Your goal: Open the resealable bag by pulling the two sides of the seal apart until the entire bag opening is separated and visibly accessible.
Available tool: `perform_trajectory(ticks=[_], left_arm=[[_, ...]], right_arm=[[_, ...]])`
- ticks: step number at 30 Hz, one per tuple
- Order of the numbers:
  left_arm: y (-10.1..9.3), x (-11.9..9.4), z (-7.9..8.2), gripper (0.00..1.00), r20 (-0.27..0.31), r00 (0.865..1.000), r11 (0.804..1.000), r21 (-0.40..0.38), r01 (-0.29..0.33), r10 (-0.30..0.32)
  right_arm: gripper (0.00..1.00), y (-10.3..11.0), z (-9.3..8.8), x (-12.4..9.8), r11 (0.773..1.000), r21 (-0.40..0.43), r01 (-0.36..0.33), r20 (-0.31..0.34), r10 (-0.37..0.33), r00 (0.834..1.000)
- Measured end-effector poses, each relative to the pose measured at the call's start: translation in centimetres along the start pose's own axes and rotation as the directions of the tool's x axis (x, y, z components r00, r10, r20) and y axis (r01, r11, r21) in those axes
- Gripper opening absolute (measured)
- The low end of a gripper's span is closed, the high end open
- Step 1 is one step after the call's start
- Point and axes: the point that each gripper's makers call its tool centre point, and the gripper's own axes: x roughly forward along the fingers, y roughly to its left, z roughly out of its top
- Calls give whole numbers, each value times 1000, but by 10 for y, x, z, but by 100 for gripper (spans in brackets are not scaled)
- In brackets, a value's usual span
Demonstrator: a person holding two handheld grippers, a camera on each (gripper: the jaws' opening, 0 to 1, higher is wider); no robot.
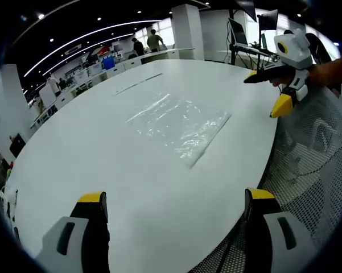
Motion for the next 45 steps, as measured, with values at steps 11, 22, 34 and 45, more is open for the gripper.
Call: perform_trajectory(ticks=[11,22,34,45], left_arm=[[-1,2,-5,99,-19,1000,1000,2,9,-9],[1,2,-5,99,-19,1000,1000,2,-3,3],[4,0,-4,99,-16,1000,1000,-2,-18,18],[3,1,-8,99,-37,999,1000,8,-16,16]], right_arm=[[100,1,-5,1,1000,-9,-6,-25,5,1000],[99,2,-5,1,1000,-22,-10,-28,9,1000],[98,2,-5,1,1000,-21,-16,-28,16,999],[97,-2,-3,-1,1000,1,3,-16,-3,1000]])
